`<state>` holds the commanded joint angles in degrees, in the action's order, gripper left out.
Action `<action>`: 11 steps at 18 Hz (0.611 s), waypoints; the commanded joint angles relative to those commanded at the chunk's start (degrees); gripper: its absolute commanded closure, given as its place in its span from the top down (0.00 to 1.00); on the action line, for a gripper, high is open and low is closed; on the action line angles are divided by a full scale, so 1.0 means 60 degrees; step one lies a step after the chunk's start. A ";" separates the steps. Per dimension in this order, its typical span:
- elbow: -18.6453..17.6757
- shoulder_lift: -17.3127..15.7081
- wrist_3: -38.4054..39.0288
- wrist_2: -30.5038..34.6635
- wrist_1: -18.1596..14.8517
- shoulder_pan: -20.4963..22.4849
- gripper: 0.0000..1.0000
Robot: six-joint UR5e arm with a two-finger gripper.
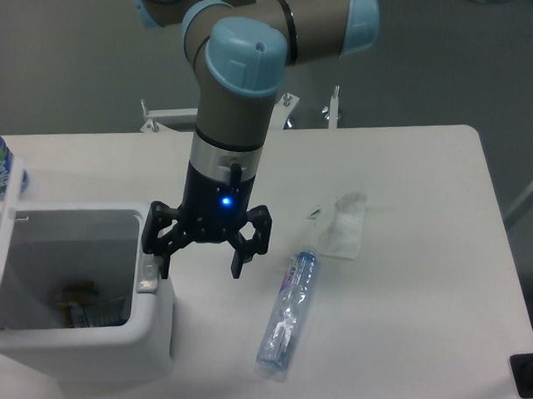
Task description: Open the trash can
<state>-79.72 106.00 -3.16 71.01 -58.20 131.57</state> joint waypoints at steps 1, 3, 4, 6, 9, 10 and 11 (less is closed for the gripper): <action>0.0103 -0.0015 0.0000 0.0058 0.0307 0.0029 1.00; 0.0337 -0.0058 -0.0058 0.0567 0.0806 0.0291 1.00; 0.0382 -0.0160 -0.0131 0.1064 0.0866 0.0626 1.00; 0.0368 -0.0337 -0.0889 0.1697 0.0852 0.0908 1.00; 0.0091 -0.0614 -0.2382 0.3145 0.0589 0.1244 1.00; -0.0172 -0.0717 -0.3098 0.3425 0.0399 0.1274 1.00; -0.0349 -0.0820 -0.3990 0.3602 0.0195 0.1274 1.00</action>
<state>-81.82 101.08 -27.10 92.63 -57.03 139.22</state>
